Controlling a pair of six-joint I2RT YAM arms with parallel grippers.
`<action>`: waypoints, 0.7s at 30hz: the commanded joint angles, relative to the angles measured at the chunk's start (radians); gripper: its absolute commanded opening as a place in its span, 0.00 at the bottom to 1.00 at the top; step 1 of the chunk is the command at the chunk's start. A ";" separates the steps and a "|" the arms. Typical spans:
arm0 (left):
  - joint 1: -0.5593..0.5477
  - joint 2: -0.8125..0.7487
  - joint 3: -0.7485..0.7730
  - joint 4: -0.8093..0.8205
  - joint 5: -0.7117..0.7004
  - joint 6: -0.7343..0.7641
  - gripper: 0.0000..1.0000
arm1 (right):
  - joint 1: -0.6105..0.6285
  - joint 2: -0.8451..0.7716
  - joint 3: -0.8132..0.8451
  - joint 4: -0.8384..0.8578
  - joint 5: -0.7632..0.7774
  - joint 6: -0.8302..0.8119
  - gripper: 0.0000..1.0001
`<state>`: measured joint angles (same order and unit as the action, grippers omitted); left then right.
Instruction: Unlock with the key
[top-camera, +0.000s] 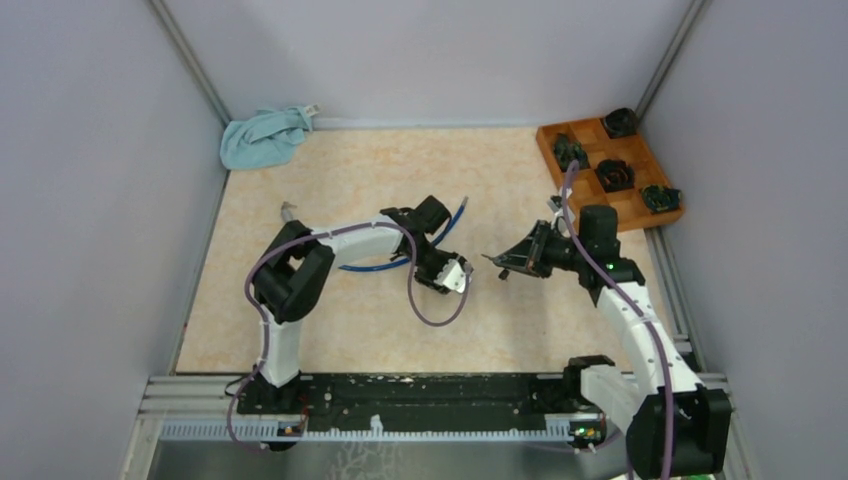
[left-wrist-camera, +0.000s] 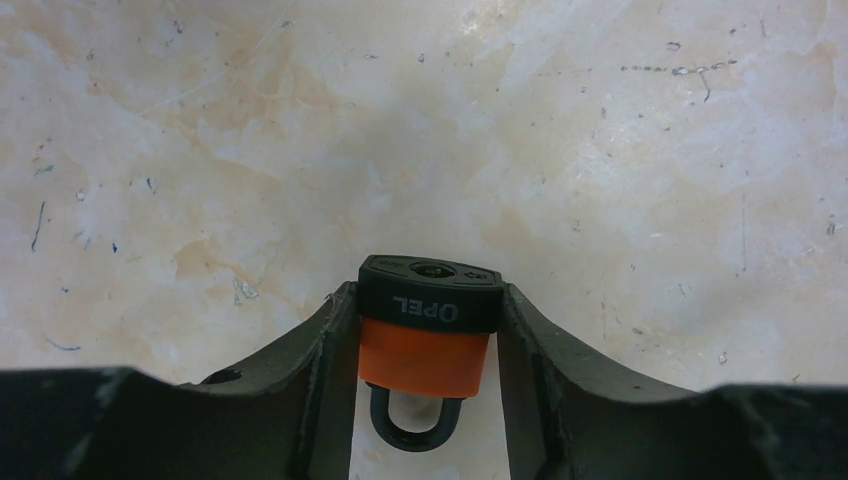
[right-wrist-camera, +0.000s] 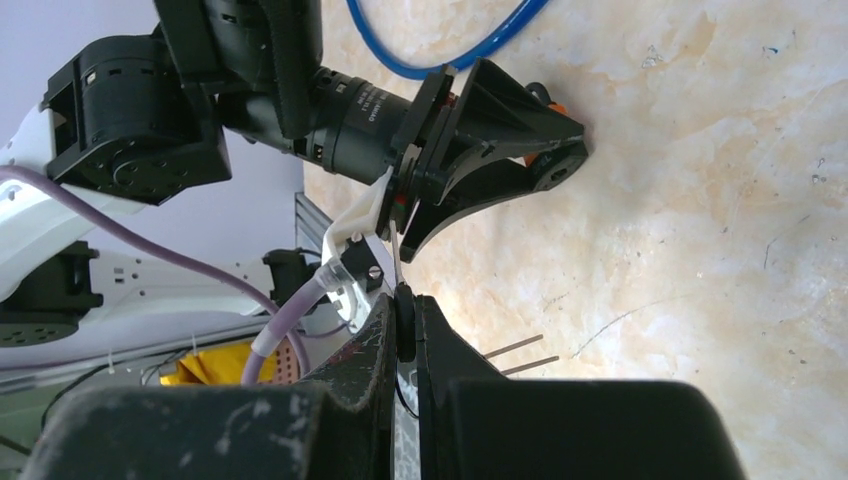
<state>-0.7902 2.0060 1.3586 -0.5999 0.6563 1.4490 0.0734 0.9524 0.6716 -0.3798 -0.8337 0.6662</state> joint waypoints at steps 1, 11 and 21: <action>-0.004 -0.064 0.036 0.004 -0.052 -0.004 0.19 | -0.009 0.018 -0.003 0.098 -0.007 0.026 0.00; 0.070 -0.277 0.119 -0.063 -0.177 -0.052 0.00 | 0.016 0.056 0.125 0.112 0.088 -0.021 0.00; 0.137 -0.563 -0.031 0.229 -0.378 -0.181 0.00 | 0.242 0.111 0.289 0.126 0.348 -0.155 0.00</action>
<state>-0.6838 1.5471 1.3758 -0.5381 0.3073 1.3605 0.2394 1.0561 0.8677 -0.3050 -0.6155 0.5999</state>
